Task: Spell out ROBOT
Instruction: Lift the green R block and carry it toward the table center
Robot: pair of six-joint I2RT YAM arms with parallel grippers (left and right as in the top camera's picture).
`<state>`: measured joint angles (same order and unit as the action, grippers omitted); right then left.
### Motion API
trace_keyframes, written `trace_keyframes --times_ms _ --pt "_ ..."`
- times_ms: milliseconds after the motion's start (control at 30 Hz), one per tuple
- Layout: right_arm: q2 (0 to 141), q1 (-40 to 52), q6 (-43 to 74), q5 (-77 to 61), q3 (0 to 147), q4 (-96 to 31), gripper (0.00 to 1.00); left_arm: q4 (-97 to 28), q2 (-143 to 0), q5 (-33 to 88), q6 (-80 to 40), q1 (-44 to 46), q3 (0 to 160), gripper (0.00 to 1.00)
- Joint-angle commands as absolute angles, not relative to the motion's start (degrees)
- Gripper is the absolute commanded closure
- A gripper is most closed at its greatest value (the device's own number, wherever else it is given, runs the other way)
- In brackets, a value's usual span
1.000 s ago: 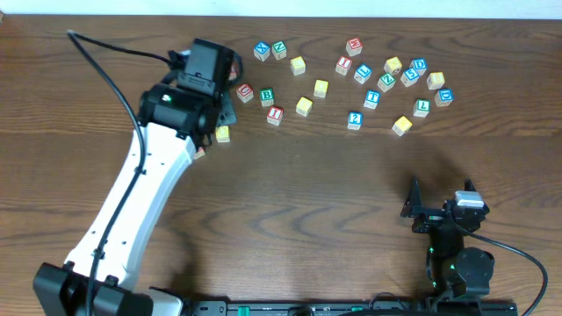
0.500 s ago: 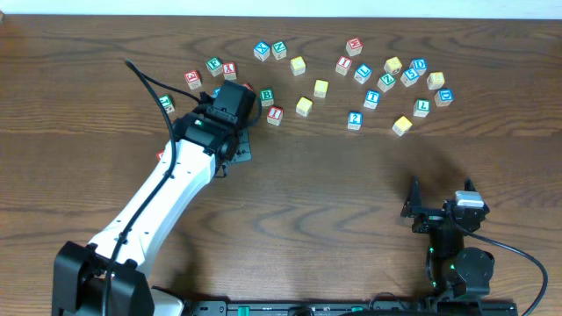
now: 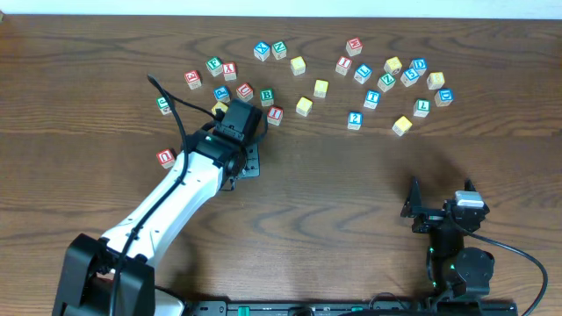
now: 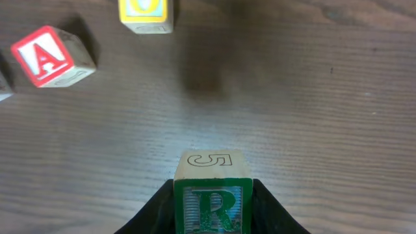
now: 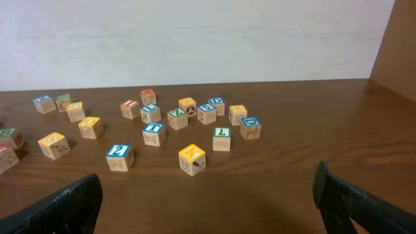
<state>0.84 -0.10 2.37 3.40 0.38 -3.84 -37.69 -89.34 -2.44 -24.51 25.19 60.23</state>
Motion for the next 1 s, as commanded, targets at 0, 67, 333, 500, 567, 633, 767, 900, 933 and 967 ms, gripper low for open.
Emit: trace_keyframes --times_ms 0,67,333,500,567,633,767,900,933,967 --pt "0.4 0.1 2.7 3.5 0.3 -4.1 0.01 -35.7 -88.7 -1.9 -23.6 25.2 58.1 0.87" --pt "0.4 0.1 2.7 3.5 0.3 -4.1 0.01 -34.2 -88.7 -1.9 -23.6 25.2 57.2 0.87" --pt "0.4 0.1 2.7 3.5 0.3 -4.1 0.01 -30.7 -89.0 -2.1 -23.6 25.2 55.6 0.86" --pt "0.4 0.1 2.7 3.5 0.3 -4.1 0.01 -28.7 -91.1 -2.1 -23.6 25.2 55.6 0.86" --pt "0.4 0.1 2.7 3.5 0.3 -4.1 0.01 -28.3 -92.9 -2.1 -23.6 25.2 55.6 0.86" --pt "0.4 0.1 2.7 3.5 0.3 -4.1 0.01 -27.9 -94.6 -2.1 -23.6 25.2 55.6 0.86" --pt "0.4 0.1 2.7 3.5 0.3 -4.1 0.01 -27.2 -97.8 -2.1 -23.6 25.2 55.6 0.87" --pt "0.4 0.1 2.7 3.5 0.3 -4.1 0.01 -26.7 -98.5 -1.9 -23.5 25.2 55.6 0.87" --pt "0.4 0.1 2.7 3.5 0.3 -4.1 0.01 -26.5 -98.5 -1.9 -23.2 25.2 55.6 0.87" --pt "0.4 0.1 2.7 3.5 0.3 -4.1 0.01 -26.2 -98.5 -1.9 -22.9 25.2 55.6 0.87"
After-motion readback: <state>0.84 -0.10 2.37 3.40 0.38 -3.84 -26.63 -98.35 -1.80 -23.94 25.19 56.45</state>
